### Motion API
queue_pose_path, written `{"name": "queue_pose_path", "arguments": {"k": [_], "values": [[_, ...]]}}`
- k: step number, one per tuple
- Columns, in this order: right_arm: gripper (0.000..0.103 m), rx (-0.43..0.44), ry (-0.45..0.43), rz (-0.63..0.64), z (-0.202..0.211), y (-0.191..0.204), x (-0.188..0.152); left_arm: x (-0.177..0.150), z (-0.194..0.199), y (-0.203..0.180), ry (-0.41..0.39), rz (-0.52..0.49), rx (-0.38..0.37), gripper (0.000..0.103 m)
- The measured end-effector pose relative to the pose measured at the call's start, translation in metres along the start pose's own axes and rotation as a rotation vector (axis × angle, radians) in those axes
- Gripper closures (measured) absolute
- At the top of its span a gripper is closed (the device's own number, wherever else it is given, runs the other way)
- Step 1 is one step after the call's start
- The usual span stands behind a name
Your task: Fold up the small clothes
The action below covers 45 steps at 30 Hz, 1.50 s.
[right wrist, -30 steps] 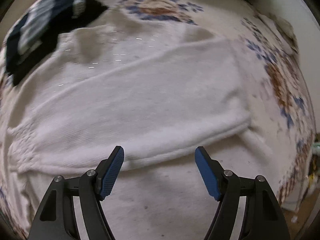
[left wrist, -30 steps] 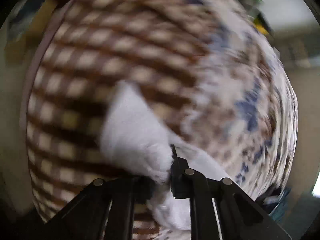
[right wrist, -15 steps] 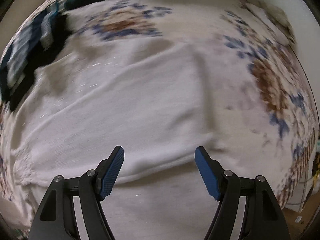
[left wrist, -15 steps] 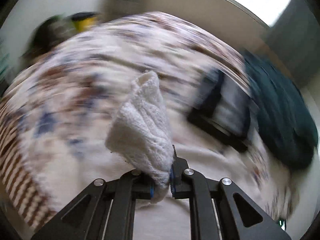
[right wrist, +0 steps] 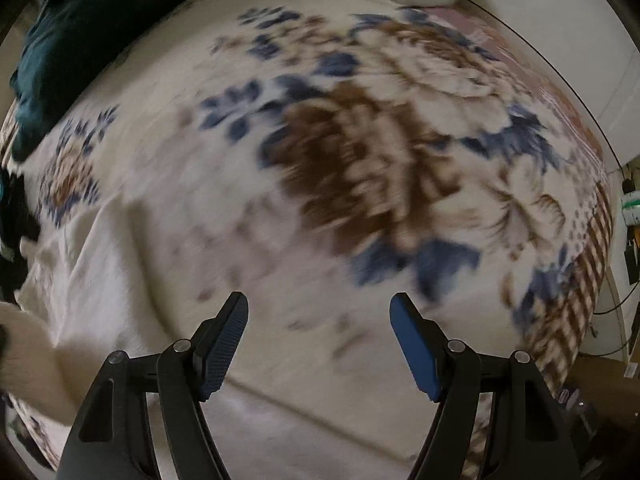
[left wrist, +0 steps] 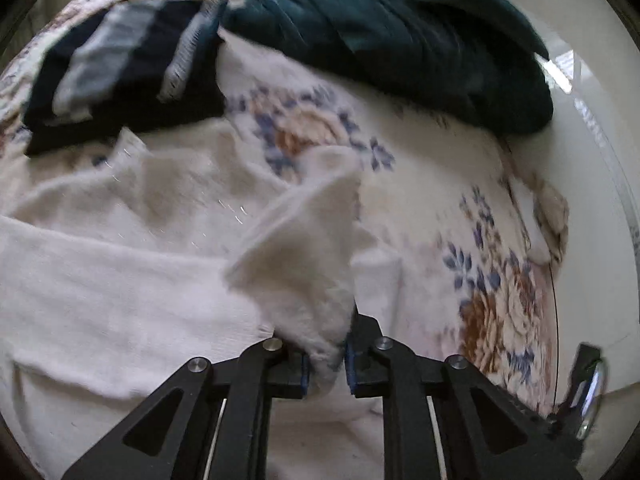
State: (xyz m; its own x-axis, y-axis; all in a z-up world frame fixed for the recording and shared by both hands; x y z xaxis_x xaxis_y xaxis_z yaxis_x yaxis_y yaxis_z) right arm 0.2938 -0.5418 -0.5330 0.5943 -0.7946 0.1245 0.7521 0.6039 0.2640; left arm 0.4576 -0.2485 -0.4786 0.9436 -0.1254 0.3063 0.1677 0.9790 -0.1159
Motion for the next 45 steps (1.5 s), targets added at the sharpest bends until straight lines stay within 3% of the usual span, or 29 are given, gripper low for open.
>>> {"name": "queue_pose_path", "arguments": {"k": [1,3,5,8,12,16,17,18,20,21,25,27,29,31,33,37,40,42,45], "values": [[0.027,0.009,0.004,0.002,0.002,-0.003,0.003,-0.003,0.001,-0.003,0.008,-0.003,0.018,0.078],[0.027,0.065,0.027,0.012,0.007,-0.006,0.011,-0.003,0.004,0.008,0.028,0.008,0.009,0.033],[0.027,0.126,0.055,0.021,0.011,0.002,0.012,-0.003,0.015,0.032,0.012,0.036,0.049,0.017],[0.027,0.266,0.11,0.069,0.014,0.04,0.009,-0.002,0.034,0.087,-0.047,0.1,0.171,0.017],[0.027,0.42,0.161,0.15,-0.003,0.111,-0.001,-0.004,0.044,0.18,-0.095,0.161,0.421,0.017],[0.031,0.319,0.228,0.218,-0.047,0.152,-0.013,-0.013,0.027,0.248,-0.043,0.244,0.526,0.017],[0.049,0.305,0.242,0.223,-0.056,0.156,-0.015,-0.014,0.023,0.261,-0.029,0.261,0.546,0.017],[0.076,0.259,0.254,0.244,-0.064,0.161,-0.021,-0.017,0.019,0.273,-0.023,0.277,0.562,0.017],[0.092,0.216,0.216,0.287,-0.061,0.167,-0.026,-0.019,0.012,0.284,-0.014,0.288,0.567,0.017],[0.094,0.21,0.188,0.305,-0.056,0.168,-0.028,-0.019,0.012,0.288,-0.011,0.291,0.568,0.017],[0.095,0.153,0.092,0.336,-0.035,0.158,-0.023,-0.014,0.0,0.296,-0.008,0.275,0.577,0.017],[0.094,0.141,0.134,0.323,-0.046,0.148,-0.02,-0.011,-0.009,0.3,0.002,0.251,0.599,0.017],[0.094,0.186,0.185,0.32,-0.055,0.149,-0.019,-0.009,-0.022,0.306,0.03,0.225,0.609,0.017],[0.084,0.187,0.204,0.307,-0.053,0.149,-0.013,-0.01,-0.033,0.312,0.056,0.203,0.605,0.016],[0.066,0.208,0.157,0.294,-0.035,0.151,-0.007,-0.011,-0.035,0.317,0.058,0.193,0.594,0.015],[0.063,0.243,0.074,0.289,-0.006,0.153,-0.005,-0.013,-0.015,0.319,0.032,0.222,0.56,0.015],[0.056,0.19,0.186,0.348,-0.034,0.158,-0.017,-0.023,-0.011,0.314,0.037,0.206,0.56,0.015],[0.056,0.041,0.301,0.378,-0.066,0.147,-0.033,-0.036,-0.024,0.314,0.08,0.183,0.573,0.014],[0.056,0.061,0.358,0.314,-0.056,0.135,-0.037,-0.048,-0.025,0.32,0.087,0.21,0.535,0.014]]}}
Point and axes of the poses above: each gripper's, at about its wrist camera, not at the fingertips, and z roughly against the way its jaws point, y to its left, x to its top, the point moved 3 cm from there along -z, roughly the way its jaws point, and after that the axes turned 13 degrees about x, right-handed, at the moved point
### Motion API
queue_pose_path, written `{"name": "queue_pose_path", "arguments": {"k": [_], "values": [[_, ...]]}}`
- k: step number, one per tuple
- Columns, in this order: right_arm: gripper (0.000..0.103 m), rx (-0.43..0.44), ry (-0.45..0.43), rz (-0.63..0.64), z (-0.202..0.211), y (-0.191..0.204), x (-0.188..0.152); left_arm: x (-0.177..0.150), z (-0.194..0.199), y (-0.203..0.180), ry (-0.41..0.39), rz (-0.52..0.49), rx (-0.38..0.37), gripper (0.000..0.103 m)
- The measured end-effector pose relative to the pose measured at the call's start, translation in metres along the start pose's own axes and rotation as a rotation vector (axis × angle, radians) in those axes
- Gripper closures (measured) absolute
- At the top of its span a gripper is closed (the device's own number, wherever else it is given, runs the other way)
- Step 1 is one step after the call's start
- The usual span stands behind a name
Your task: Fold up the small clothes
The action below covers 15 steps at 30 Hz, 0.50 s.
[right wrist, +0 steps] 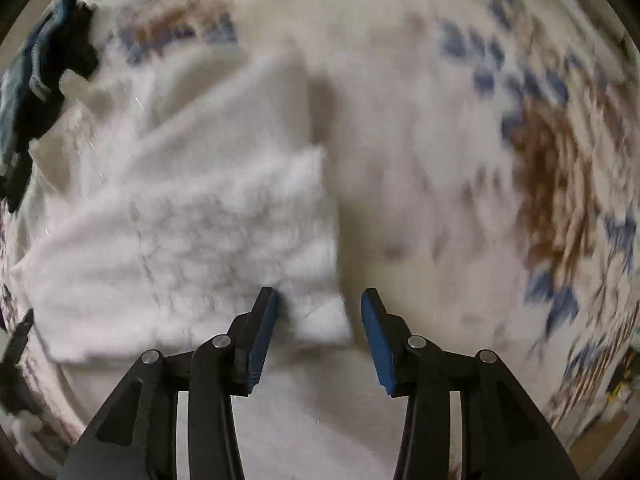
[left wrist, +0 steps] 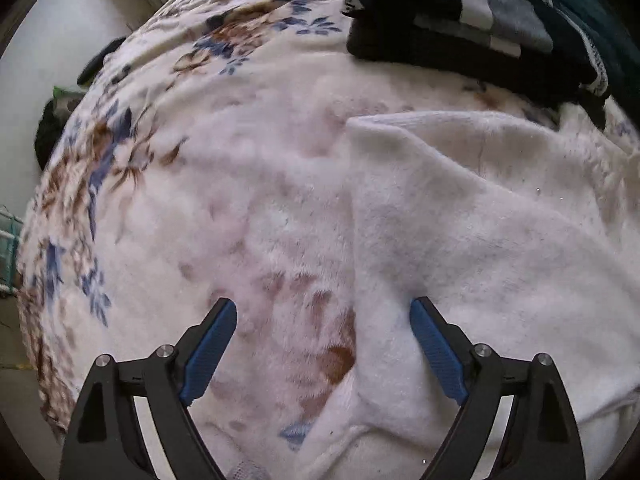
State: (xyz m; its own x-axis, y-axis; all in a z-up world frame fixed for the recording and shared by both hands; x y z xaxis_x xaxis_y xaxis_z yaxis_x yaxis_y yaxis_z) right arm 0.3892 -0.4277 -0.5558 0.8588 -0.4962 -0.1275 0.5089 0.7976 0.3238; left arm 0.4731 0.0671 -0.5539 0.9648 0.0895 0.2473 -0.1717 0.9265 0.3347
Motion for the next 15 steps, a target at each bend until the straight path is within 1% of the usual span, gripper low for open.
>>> {"name": "queue_pose_path", "arguments": {"k": [2,3,4,5,6,8,11,12,13,14,15], "values": [[0.056,0.028,-0.011,-0.008,0.025,-0.001,-0.006,-0.001,0.013,0.005,-0.012,0.008,-0.005,0.015],[0.055,0.056,-0.02,0.002,0.047,0.0,-0.011,-0.003,0.024,0.006,-0.024,0.015,-0.018,0.015],[0.052,0.067,-0.022,0.013,0.059,0.0,-0.014,-0.007,0.039,0.007,-0.044,0.025,-0.036,0.015],[0.046,0.08,-0.019,0.032,0.075,-0.001,-0.017,-0.011,0.052,0.006,-0.063,0.028,-0.051,0.015],[0.044,0.087,-0.017,0.044,0.082,-0.001,-0.018,-0.017,0.067,0.002,-0.081,0.022,-0.06,0.015],[0.044,0.107,0.005,0.093,0.101,-0.004,-0.019,-0.034,0.095,-0.012,-0.102,0.01,-0.09,0.014],[0.044,0.129,0.033,0.135,0.116,-0.018,-0.016,-0.074,0.142,-0.055,-0.106,-0.035,-0.151,0.011],[0.044,0.153,0.052,0.147,0.117,-0.022,-0.011,-0.085,0.152,-0.069,-0.103,-0.052,-0.167,0.011],[0.043,0.172,0.064,0.157,0.114,-0.025,-0.006,-0.105,0.167,-0.09,-0.097,-0.073,-0.18,0.011],[0.038,0.193,0.077,0.169,0.114,-0.027,-0.002,-0.123,0.178,-0.109,-0.088,-0.093,-0.183,0.011],[0.034,0.214,0.094,0.187,0.113,-0.03,0.003,-0.151,0.192,-0.135,-0.067,-0.119,-0.18,0.011]]}}
Point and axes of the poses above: each gripper's, at about its wrist camera, not at the fingertips, and z roughly against the way its jaws point, y to its left, x to its top, the point moved 3 cm from there along -z, roughly the way its jaws point, and after that the axes turned 13 degrees about x, right-handed, at the moved point
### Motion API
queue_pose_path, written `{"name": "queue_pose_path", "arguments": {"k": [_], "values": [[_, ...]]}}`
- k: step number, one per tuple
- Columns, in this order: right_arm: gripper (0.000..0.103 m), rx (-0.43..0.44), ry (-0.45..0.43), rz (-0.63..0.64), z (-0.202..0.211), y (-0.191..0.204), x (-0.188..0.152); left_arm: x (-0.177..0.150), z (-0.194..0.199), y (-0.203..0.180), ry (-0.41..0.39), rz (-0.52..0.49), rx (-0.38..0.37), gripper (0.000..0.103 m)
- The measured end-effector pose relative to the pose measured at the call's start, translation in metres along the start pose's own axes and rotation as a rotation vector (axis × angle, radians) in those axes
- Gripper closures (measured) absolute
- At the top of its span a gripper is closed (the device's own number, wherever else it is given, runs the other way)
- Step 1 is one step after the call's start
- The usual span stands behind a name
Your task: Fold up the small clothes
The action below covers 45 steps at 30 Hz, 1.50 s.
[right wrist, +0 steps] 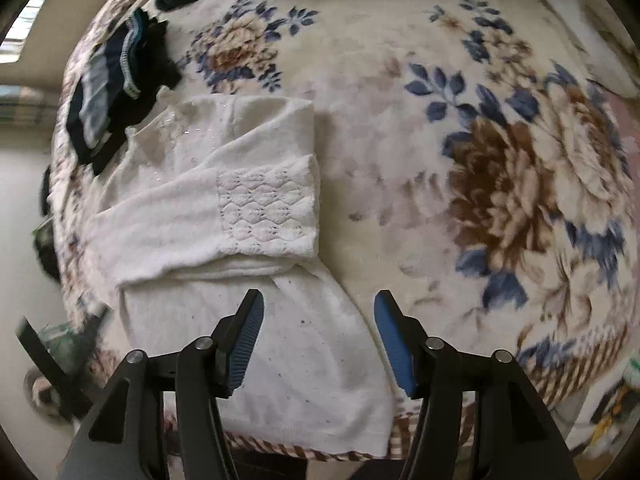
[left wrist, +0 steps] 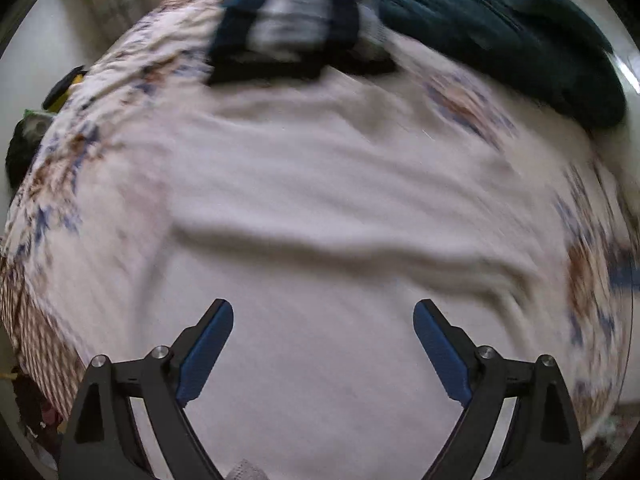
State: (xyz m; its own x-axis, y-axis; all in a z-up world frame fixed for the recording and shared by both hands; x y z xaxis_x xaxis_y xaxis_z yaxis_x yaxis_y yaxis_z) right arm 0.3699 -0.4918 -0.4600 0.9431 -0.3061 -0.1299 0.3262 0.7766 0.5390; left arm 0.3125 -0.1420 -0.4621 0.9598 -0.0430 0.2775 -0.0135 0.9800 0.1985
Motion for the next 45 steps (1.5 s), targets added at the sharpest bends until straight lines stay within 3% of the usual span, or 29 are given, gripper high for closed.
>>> {"name": "queue_pose_path", "arguments": {"k": [8,10,14,16,18,20,25,29,32,37,40,45], "values": [[0.034,0.036,0.135,0.17,0.012,-0.029,0.047,-0.139,0.02,-0.167,0.208,-0.075,0.081,0.011],[0.034,0.051,0.162,0.196,0.009,-0.039,0.056,-0.158,0.017,-0.199,0.231,-0.105,0.097,0.011],[0.034,0.097,0.191,0.221,-0.013,-0.057,0.073,-0.176,-0.006,-0.234,0.23,-0.129,0.209,0.011],[0.034,0.14,0.205,0.212,-0.028,-0.06,0.08,-0.173,-0.017,-0.235,0.177,-0.106,0.271,0.025],[0.034,0.205,0.227,0.185,-0.053,-0.06,0.091,-0.169,-0.025,-0.231,0.151,-0.08,0.284,0.067],[0.034,0.257,0.243,0.167,-0.073,-0.055,0.098,-0.165,-0.025,-0.222,0.115,-0.049,0.291,0.089],[0.034,0.285,0.279,0.197,-0.129,-0.03,0.114,-0.156,-0.018,-0.201,0.074,-0.002,0.267,0.093],[0.036,0.28,0.318,0.135,-0.165,-0.023,0.107,-0.154,0.002,-0.187,0.03,0.015,0.249,0.094],[0.085,0.313,0.275,0.114,-0.164,-0.011,0.102,-0.153,0.017,-0.177,-0.003,0.013,0.25,0.095],[0.088,0.341,0.213,0.152,-0.135,0.024,0.092,-0.156,0.047,-0.141,-0.023,0.081,0.244,0.095],[0.088,0.33,0.184,0.163,-0.113,0.052,0.087,-0.151,0.059,-0.108,-0.009,0.194,0.173,0.095],[0.088,0.207,0.145,0.201,-0.097,0.132,0.079,-0.131,0.064,-0.029,-0.008,0.379,0.128,0.095]]}}
Point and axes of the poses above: each gripper's, at about its wrist camera, not at the fingertips, and z roughly against the way its jaws point, y to its left, x to its top, the point moved 3 cm from there along -z, roughly the way its jaws point, and after that the axes turned 13 degrees about x, right-handed, at the moved point
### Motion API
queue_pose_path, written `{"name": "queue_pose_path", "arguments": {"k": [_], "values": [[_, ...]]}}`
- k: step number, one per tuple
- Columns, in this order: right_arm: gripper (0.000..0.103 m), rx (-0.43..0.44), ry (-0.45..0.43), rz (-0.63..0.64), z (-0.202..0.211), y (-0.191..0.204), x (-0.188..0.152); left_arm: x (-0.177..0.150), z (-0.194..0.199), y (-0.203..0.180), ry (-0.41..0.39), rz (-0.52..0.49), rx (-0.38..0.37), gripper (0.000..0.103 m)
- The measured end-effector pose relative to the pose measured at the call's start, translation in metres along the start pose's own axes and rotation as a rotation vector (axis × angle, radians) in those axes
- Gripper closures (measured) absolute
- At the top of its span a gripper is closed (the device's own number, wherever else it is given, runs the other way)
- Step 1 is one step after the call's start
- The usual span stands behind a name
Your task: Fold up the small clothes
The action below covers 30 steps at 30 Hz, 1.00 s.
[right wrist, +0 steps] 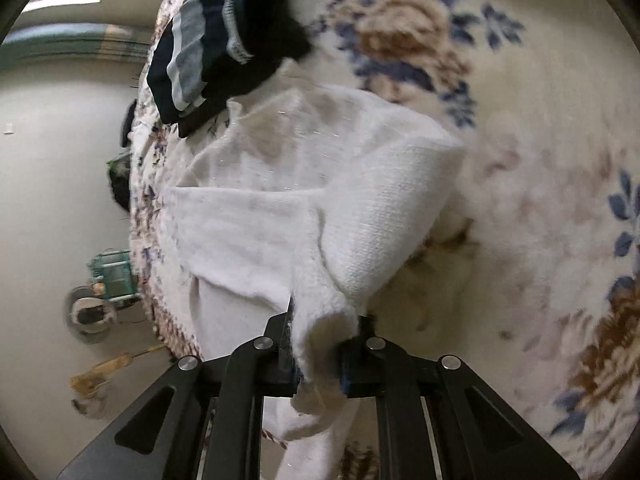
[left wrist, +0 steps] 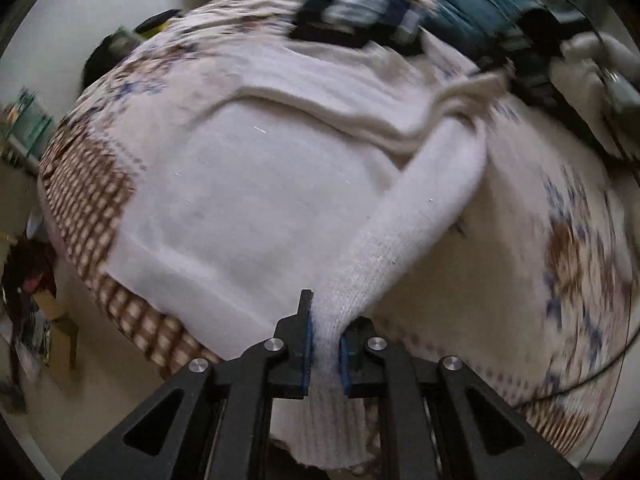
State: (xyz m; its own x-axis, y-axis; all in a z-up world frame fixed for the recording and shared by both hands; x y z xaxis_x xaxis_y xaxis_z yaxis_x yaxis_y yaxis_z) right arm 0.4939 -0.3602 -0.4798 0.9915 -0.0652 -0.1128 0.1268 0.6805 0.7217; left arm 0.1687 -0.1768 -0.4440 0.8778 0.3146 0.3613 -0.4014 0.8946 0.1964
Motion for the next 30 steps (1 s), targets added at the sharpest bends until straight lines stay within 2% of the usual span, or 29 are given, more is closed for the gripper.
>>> {"name": "queue_pose_path", "arguments": {"k": [2,5,9,16,18,21,22,24,26,28,29,30], "values": [[0.088,-0.035,-0.004,0.005,-0.007,0.024,0.007,0.018,-0.007,0.023,0.001,0.049,-0.007,0.095],[0.088,-0.066,0.003,-0.004,-0.039,0.074,0.021,0.043,-0.032,0.061,0.016,0.121,-0.038,0.095],[0.089,-0.16,0.007,0.049,-0.119,0.149,0.041,0.063,-0.08,0.1,0.067,0.159,-0.079,0.095],[0.089,-0.341,0.056,0.061,-0.252,0.195,0.055,0.08,-0.16,0.17,0.187,0.255,-0.155,0.095],[0.089,-0.408,0.079,0.083,-0.283,0.205,0.054,0.082,-0.177,0.186,0.218,0.273,-0.173,0.095],[0.087,-0.454,0.11,0.077,-0.306,0.215,0.054,0.082,-0.187,0.2,0.255,0.286,-0.202,0.094],[0.082,-0.448,0.114,0.074,-0.308,0.217,0.054,0.081,-0.188,0.204,0.266,0.287,-0.213,0.093],[0.06,-0.372,0.152,0.063,-0.316,0.227,0.053,0.077,-0.193,0.214,0.308,0.302,-0.264,0.09],[0.054,-0.285,0.216,0.062,-0.321,0.236,0.047,0.071,-0.195,0.224,0.341,0.304,-0.294,0.084],[0.053,-0.22,0.306,0.086,-0.322,0.244,0.034,0.066,-0.195,0.239,0.37,0.307,-0.309,0.079],[0.053,-0.192,0.337,0.107,-0.317,0.247,0.025,0.063,-0.195,0.249,0.383,0.321,-0.316,0.07],[0.051,-0.194,0.346,0.13,-0.31,0.248,0.017,0.061,-0.193,0.258,0.389,0.336,-0.321,0.069]]}}
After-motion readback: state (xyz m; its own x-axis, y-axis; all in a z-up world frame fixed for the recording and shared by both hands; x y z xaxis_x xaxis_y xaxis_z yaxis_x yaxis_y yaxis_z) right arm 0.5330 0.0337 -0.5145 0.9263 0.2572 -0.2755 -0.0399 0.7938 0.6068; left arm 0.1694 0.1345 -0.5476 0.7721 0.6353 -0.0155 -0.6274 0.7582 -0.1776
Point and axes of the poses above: each gripper's, at about its wrist camera, not at the fingertips, and z roughly against the way its jaws point, y to its left, x to its top, the point moved 3 cm from there along -z, roughly the way its jaws point, and after that the axes turned 13 degrees about x, right-handed, at the moved point
